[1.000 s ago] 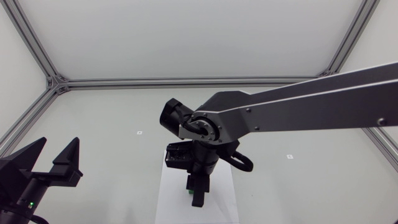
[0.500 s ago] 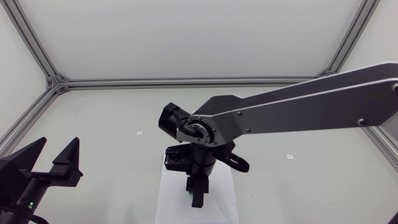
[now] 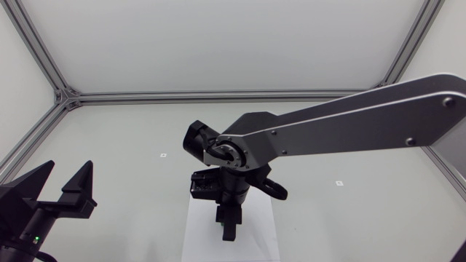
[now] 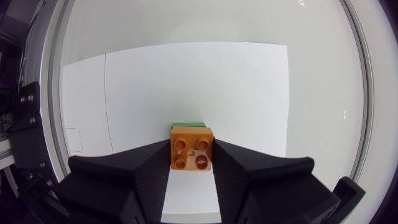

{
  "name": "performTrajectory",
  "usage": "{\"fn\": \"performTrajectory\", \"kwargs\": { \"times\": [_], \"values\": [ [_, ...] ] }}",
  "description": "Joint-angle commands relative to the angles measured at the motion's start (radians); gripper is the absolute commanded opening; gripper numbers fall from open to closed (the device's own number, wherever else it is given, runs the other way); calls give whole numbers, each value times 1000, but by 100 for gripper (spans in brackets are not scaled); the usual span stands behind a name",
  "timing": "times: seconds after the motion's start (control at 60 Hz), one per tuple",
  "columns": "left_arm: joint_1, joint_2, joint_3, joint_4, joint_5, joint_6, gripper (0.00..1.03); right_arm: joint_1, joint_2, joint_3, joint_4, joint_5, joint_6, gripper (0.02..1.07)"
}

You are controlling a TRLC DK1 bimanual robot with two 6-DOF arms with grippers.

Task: Pick up the orange 2x2 brick with the right arm and stack it on top of the green 2x2 brick in the center

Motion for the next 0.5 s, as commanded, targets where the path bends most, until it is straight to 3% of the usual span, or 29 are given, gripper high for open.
{"fn": "performTrajectory", "kwargs": {
  "times": [0.0,0.483],
  "values": [
    [-1,-4,-41,-11,3,6,99,11,33,11,-2,7,-20,26],
    [-1,-4,-41,-11,3,6,99,16,50,10,-37,36,-1,26]
  ]
}}
